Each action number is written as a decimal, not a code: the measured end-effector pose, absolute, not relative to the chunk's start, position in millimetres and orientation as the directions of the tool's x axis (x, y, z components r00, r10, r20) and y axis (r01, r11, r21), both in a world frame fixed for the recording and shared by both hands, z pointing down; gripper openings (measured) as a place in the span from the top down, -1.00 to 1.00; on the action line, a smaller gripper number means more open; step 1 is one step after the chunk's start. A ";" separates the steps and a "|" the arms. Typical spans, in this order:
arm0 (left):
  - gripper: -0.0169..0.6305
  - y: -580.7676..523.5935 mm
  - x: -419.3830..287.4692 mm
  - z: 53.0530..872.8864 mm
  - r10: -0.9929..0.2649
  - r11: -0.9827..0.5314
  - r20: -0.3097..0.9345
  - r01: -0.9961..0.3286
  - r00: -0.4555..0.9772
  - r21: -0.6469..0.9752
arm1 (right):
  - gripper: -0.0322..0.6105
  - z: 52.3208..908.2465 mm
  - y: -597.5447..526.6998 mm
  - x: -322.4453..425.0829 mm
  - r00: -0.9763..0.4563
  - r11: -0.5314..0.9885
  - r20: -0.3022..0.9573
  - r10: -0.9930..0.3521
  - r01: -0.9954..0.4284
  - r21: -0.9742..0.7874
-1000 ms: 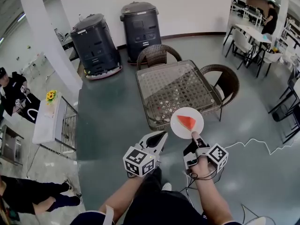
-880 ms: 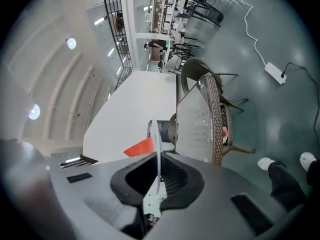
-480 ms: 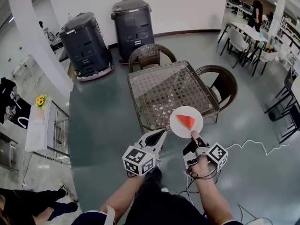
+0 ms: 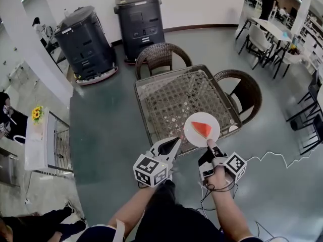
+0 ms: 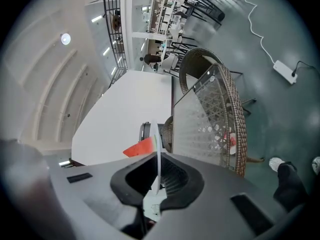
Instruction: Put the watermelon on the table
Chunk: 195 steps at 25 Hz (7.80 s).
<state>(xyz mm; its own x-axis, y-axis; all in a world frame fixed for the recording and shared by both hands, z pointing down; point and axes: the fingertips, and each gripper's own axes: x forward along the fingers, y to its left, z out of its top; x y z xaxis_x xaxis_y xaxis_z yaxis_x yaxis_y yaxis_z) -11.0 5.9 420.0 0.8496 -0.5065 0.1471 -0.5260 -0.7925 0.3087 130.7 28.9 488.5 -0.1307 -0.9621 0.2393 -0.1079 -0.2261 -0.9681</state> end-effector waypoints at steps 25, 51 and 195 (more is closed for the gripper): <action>0.93 -136.9 15.2 444.6 -0.405 -0.818 0.189 -0.447 0.895 0.362 | 0.87 509.4 -112.2 163.8 -0.038 -0.289 0.295 -0.955 -0.112 -0.951; 0.93 -194.8 52.2 476.5 -0.549 -0.711 0.294 -0.622 0.782 0.328 | 0.87 591.7 -212.0 194.7 -0.299 -0.340 0.385 -0.873 -0.193 -0.921; 0.93 -228.3 81.0 498.3 -0.477 -0.748 0.316 -0.568 0.820 0.345 | 0.89 520.2 -270.1 152.9 -0.329 0.243 0.403 -0.854 -0.937 -0.251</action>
<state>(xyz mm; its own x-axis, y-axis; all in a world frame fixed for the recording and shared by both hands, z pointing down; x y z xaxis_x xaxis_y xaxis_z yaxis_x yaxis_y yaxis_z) 81.0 -228.3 498.3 0.8201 -0.4771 0.3159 -0.5677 -0.7476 0.3448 152.9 -270.1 520.2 -0.3293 -0.8537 0.4034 -0.9370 0.2426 -0.2513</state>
